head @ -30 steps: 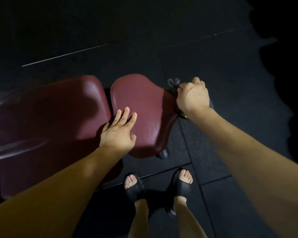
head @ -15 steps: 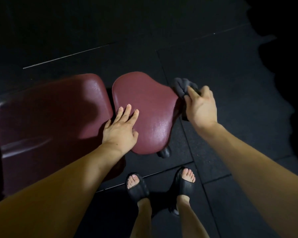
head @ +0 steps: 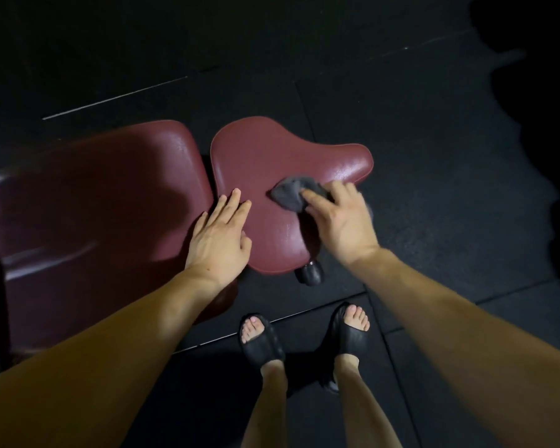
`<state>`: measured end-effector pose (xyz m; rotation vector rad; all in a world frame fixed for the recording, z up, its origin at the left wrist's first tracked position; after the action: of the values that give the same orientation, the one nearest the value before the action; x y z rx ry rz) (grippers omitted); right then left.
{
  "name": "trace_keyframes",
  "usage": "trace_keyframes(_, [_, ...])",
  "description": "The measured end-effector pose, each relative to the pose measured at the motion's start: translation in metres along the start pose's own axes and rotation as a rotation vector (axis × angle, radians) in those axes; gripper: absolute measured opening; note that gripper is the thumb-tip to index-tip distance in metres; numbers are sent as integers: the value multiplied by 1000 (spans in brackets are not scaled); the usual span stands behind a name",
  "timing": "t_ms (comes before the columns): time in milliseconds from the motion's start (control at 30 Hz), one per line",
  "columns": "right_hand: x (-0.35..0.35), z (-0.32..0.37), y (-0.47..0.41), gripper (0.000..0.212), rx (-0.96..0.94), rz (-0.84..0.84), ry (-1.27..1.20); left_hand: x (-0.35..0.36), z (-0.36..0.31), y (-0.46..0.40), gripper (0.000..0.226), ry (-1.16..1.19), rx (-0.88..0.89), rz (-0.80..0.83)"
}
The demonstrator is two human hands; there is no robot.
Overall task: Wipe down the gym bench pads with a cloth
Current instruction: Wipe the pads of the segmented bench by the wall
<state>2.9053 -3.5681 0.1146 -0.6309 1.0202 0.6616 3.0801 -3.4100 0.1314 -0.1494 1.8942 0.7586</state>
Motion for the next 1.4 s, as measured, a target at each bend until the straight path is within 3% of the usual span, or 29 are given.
trace_keyframes(200, [23, 37, 30, 35, 275, -66, -44, 12, 13, 20, 63, 10, 24, -51])
trace_keyframes(333, [36, 82, 91, 59, -12, 163, -106, 14, 29, 39, 63, 33, 16, -133])
trace_keyframes(400, [31, 76, 93, 56, -173, 207, -73, 17, 35, 45, 65, 23, 31, -149])
trace_keyframes(467, [23, 68, 74, 42, -185, 196, -51, 19, 39, 48, 67, 11, 55, -149])
trace_keyframes(533, [18, 45, 39, 17, -35, 104, -31, 22, 42, 48, 67, 6, 64, -156])
trace_keyframes(633, [8, 29, -3, 26, 99, -43, 76, 23, 42, 50, 65, 26, 59, -167])
trace_keyframes(767, [21, 50, 22, 29, 240, -95, -27, 17, 42, 55, 65, 58, 20, -134])
trace_keyframes(867, [30, 57, 56, 30, 176, -26, -55, 16, 44, 60, 65, 65, 4, -126])
trace_keyframes(967, [21, 52, 62, 31, -46, 125, -67, 18, 44, 64, 65, 69, -3, -117])
trace_keyframes(1033, [16, 37, 41, 23, -125, 121, -7, 20, 42, 64, 66, 77, -12, -127])
trace_keyframes(1100, [4, 10, 4, 11, -21, 29, 147, 22, 40, 64, 66, 89, -28, -137])
trace_keyframes(1167, [0, -10, -15, 24, 141, -10, 4, 23, 38, 63, 67, 88, -30, -136])
trace_keyframes(1200, [2, -10, -14, 32, 130, -41, 8, 23, 37, 62, 67, 89, -29, -134])
trace_keyframes(1400, [30, 41, 47, 27, 402, -62, -87, 24, 36, 70, 66, 82, -38, -141])
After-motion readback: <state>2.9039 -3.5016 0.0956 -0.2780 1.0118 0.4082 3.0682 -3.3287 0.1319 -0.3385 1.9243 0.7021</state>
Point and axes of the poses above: each hand's wrist, its own y-axis away from the middle knuckle, its own x-axis out of the palm, z = x × y, the point moved 3 cm from there along -y, towards the middle knuckle, and after that the axes turned 1 degree about y, right-handed, at the moved point
